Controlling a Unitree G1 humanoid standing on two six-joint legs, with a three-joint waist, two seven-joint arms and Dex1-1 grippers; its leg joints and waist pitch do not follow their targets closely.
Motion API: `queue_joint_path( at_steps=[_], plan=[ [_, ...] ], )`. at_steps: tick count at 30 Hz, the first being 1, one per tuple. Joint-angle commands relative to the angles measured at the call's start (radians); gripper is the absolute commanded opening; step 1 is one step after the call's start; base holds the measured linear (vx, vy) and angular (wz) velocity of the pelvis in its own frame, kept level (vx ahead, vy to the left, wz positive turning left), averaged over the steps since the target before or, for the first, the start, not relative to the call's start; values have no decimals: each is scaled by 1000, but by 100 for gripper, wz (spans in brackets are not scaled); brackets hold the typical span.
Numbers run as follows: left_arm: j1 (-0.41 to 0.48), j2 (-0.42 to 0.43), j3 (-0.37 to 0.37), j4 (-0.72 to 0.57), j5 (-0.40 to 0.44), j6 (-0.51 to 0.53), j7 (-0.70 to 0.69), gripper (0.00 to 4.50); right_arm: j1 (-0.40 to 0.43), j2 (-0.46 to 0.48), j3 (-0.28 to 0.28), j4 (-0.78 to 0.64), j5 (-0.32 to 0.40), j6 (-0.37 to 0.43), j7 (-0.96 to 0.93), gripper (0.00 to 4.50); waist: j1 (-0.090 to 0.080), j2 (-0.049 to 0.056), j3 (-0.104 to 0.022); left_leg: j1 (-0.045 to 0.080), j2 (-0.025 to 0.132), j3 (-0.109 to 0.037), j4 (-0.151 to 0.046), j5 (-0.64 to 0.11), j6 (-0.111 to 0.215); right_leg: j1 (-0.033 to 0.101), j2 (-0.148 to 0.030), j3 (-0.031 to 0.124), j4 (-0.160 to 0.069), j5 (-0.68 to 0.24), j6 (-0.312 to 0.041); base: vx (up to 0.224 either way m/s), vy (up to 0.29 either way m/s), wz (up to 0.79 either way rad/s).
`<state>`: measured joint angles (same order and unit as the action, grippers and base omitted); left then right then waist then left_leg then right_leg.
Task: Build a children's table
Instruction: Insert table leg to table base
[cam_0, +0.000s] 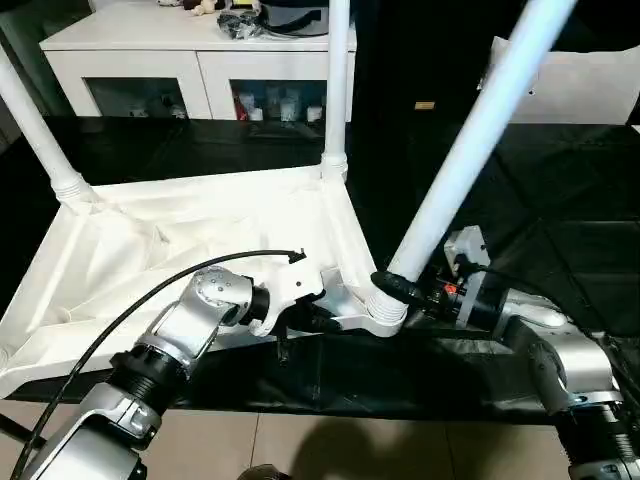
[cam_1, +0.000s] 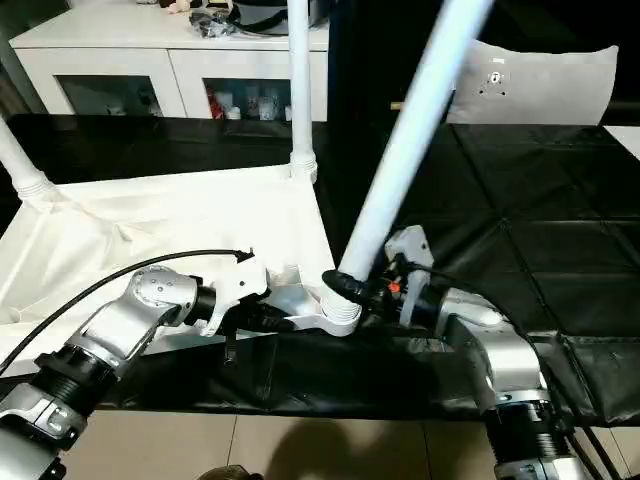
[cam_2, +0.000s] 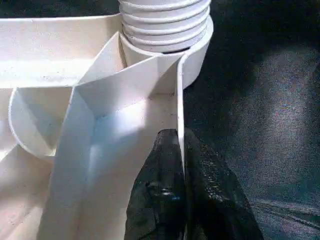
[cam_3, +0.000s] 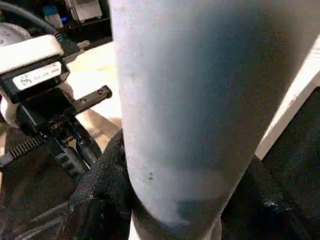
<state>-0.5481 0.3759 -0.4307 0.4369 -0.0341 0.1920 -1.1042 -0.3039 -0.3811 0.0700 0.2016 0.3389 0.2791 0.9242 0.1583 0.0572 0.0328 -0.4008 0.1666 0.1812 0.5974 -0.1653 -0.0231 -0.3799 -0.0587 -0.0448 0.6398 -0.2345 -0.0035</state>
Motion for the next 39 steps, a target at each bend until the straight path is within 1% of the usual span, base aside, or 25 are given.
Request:
queue_joint_path(
  at_steps=[1,2,3,5,6,8,9,10,12,14,15,16,18,21,24,25,28,30,32,33,34,35,36,37,39],
  plan=[
    [10,0,-6,-17,-1,2,-17,0,26,-35,55,51,-109,4,-33,189,-1,-1,-46,33,75,-41,-85,-331,-35,19,-104,50,-99,-226,-180,0,0,0],
    [11,0,-6,-18,0,2,-17,0,26,-40,65,53,-120,-1,-30,189,-2,-2,-45,33,74,-40,-86,-333,-34,19,-103,50,-100,-227,-178,0,0,0],
    [13,2,-6,-20,2,2,-18,0,23,-47,81,59,-136,-7,-26,189,-3,-4,-43,35,73,-40,-86,-344,-34,17,-104,51,-102,-254,-173,0,0,0],
    [15,5,-7,-22,5,2,-22,0,16,-55,101,69,-153,-7,-17,189,-5,-4,-42,35,73,-41,-87,-360,-36,16,-107,52,-106,-294,-167,0,0,0],
    [13,10,-10,-19,11,-3,-28,0,0,-62,123,88,-166,2,-2,189,-7,-7,-43,36,74,-42,-88,-361,-36,16,-105,52,-106,-296,-165,0,0,0],
    [11,13,-11,-17,14,-5,-31,0,-9,-66,133,98,-172,6,9,188,-11,-4,-42,35,75,-43,-89,-365,-36,16,-104,53,-106,-287,-168,0,0,0],
    [7,17,-11,-13,17,-10,-37,0,-23,-72,150,111,-177,10,27,188,-13,-4,-41,36,74,-42,-90,-378,-38,14,-104,53,-107,-292,-168,0,0,0],
    [5,18,-11,-10,18,-11,-40,0,-31,-76,158,117,-178,13,35,188,-14,-6,-41,36,74,-43,-90,-383,-38,15,-104,53,-107,-295,-168,0,0,0],
    [-1,20,-10,-2,20,-16,-43,0,-41,-79,164,124,-174,21,47,188,-15,-8,-40,36,74,-42,-91,-379,-36,16,-104,53,-108,-301,-168,0,0,0],
    [-16,24,-12,14,25,-25,-54,0,-61,-81,168,138,-162,37,76,188,-16,-10,-37,40,73,-42,-91,-398,-35,13,-106,54,-113,-344,-166,0,0,0],
    [-22,26,-14,20,28,-29,-60,0,-70,-82,171,146,-157,38,86,188,-16,-10,-36,43,74,-43,-93,-408,-40,13,-106,55,-114,-361,-167,0,0,0],
    [-22,26,-14,20,28,-29,-60,0,-70,-82,171,146,-157,38,86,188,-16,-10,-35,44,74,-43,-93,-414,-42,12,-106,56,-115,-369,-166,0,0,0],
    [-44,30,-23,46,38,-48,-81,0,-94,-85,182,165,-149,33,125,188,-16,-15,-36,46,75,-43,-97,-407,-43,18,-109,55,-117,-360,-169,0,0,0],
    [-64,31,-24,80,44,-63,-92,0,-108,-87,195,175,-150,30,153,188,-12,-16,-40,43,76,-40,-97,-351,-30,23,-107,56,-111,-278,-183,0,0,0],
    [-79,32,-23,108,50,-73,-94,0,-116,-89,203,184,-151,31,168,188,-10,-16,-40,42,75,-38,-95,-334,-19,24,-109,54,-111,-265,-191,0,0,0],
    [-87,34,-23,126,55,-80,-94,0,-122,-85,202,192,-151,33,173,188,-10,-17,-40,42,76,-38,-95,-334,-19,25,-109,54,-111,-271,-192,0,0,0],
    [-87,33,-19,136,56,-75,-88,0,-124,-75,195,195,-146,42,169,188,-10,-14,-39,43,78,-40,-97,-344,-24,24,-110,54,-111,-285,-191,0,0,0],
    [-79,26,-8,133,48,-56,-74,0,-120,-56,178,184,-133,74,139,188,-11,-16,-37,44,79,-40,-100,-363,-31,22,-110,55,-112,-304,-191,0,0,0],
    [-71,19,0,125,39,-38,-62,0,-118,-42,167,176,-130,95,104,188,-12,-17,-35,47,79,-41,-101,-381,-38,20,-112,56,-115,-337,-186,0,0,0],
    [-68,16,3,122,36,-33,-58,0,-117,-37,164,175,-132,98,91,188,-13,-17,-33,48,78,-43,-103,-399,-43,17,-114,57,-118,-370,-181,0,0,0],
    [-63,7,11,111,31,-12,-42,0,-117,-25,158,173,-137,111,57,188,-13,-17,-32,49,78,-43,-103,-409,-46,16,-115,57,-120,-391,-176,0,0,0],
    [-60,0,17,103,26,4,-28,0,-117,-16,152,173,-142,122,28,188,-17,-20,-29,46,78,-46,-106,-417,-53,18,-116,57,-120,-420,-169,0,0,0],
    [-45,-37,41,61,8,78,33,0,-124,37,119,183,-158,167,-108,188,-21,-20,-28,48,79,-48,-110,-429,-65,14,-116,57,-121,-443,-164,0,0,0],
    [-40,-59,56,40,-1,117,69,0,-130,68,98,191,-162,191,-179,188,-27,-17,-25,49,75,-52,-112,-455,-78,11,-117,56,-122,-487,-156,0,0,0],
    [-37,-111,81,3,-14,187,148,0,-152,122,67,221,-176,220,-301,188,-31,-20,-24,54,72,-57,-111,-487,-88,5,-121,56,-133,-564,-131,0,0,0]
  ],
)
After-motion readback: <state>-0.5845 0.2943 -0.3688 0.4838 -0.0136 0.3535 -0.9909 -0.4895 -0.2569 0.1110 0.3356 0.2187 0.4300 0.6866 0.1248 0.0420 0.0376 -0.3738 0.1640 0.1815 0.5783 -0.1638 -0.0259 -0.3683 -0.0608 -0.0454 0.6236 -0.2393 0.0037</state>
